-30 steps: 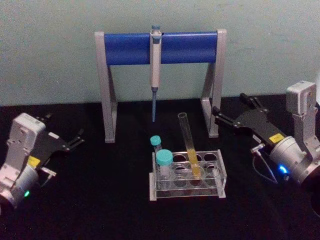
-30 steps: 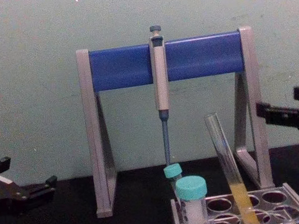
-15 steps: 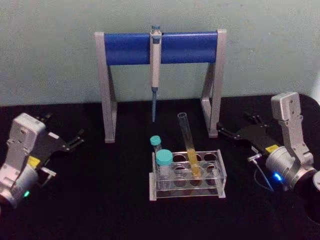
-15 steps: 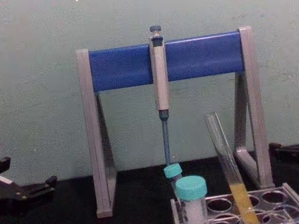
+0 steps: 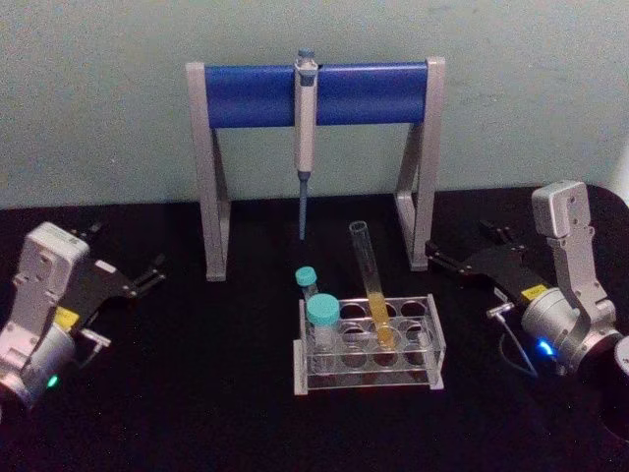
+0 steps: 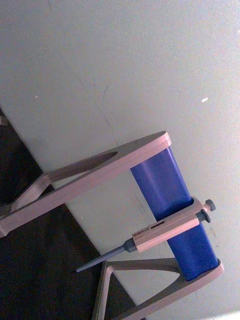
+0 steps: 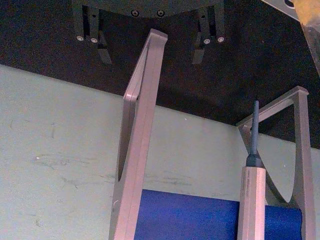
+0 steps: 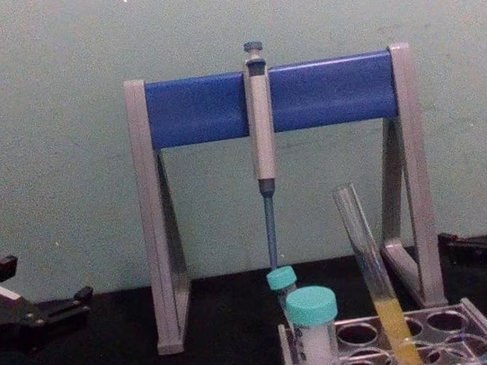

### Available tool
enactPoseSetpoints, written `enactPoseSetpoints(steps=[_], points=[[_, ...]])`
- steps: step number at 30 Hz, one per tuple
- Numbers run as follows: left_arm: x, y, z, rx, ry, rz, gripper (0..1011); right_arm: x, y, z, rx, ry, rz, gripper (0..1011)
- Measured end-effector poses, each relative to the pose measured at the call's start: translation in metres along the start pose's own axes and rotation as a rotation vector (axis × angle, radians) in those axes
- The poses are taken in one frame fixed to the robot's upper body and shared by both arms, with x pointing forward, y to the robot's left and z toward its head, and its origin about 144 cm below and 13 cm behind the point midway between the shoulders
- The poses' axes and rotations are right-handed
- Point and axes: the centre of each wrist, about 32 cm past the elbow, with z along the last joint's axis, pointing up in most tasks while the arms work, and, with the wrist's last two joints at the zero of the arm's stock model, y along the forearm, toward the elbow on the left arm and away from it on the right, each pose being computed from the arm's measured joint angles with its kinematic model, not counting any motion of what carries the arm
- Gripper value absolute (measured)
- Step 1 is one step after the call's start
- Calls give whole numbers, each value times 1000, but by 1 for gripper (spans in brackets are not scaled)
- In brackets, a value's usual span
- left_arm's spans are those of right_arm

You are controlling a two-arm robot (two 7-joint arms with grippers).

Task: Pick up the test tube from the test tube rack, shake it, then place it back into the test tube rack.

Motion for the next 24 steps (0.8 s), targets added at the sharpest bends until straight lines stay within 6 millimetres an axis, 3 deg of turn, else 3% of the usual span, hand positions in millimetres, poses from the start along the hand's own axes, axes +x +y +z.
enactPoseSetpoints(steps=[24], points=[[0, 0, 0, 0, 0, 0, 1001, 0, 0, 0, 2, -2, 0, 1000]])
